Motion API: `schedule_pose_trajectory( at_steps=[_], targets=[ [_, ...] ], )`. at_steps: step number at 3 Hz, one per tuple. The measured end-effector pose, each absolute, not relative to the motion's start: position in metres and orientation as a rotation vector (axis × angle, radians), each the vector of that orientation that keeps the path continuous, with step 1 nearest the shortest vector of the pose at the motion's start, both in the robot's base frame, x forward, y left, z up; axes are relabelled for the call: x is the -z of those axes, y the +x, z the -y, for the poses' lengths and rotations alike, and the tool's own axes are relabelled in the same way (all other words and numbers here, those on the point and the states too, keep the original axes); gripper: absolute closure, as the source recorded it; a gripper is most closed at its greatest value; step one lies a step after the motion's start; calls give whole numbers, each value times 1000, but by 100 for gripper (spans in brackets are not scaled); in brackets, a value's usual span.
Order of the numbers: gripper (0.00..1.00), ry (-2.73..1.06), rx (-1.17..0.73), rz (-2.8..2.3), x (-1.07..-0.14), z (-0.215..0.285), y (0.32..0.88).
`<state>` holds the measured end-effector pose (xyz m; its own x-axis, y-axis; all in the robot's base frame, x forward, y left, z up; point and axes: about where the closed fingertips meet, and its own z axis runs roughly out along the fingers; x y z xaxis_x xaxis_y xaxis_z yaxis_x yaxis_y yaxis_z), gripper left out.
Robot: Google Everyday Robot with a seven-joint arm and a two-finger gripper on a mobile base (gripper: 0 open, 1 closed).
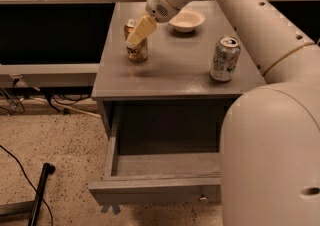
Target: Place orange can into top drawer
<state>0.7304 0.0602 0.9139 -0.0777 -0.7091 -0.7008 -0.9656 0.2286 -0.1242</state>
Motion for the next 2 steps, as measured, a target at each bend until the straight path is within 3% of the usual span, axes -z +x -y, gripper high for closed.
schedule_pose_trajectory(
  at_steps=[1, 2],
  targets=[
    [49, -1518, -576, -1834, -905, -60, 736],
    [72, -1506, -621, -1795, -909, -60, 741]
  ],
)
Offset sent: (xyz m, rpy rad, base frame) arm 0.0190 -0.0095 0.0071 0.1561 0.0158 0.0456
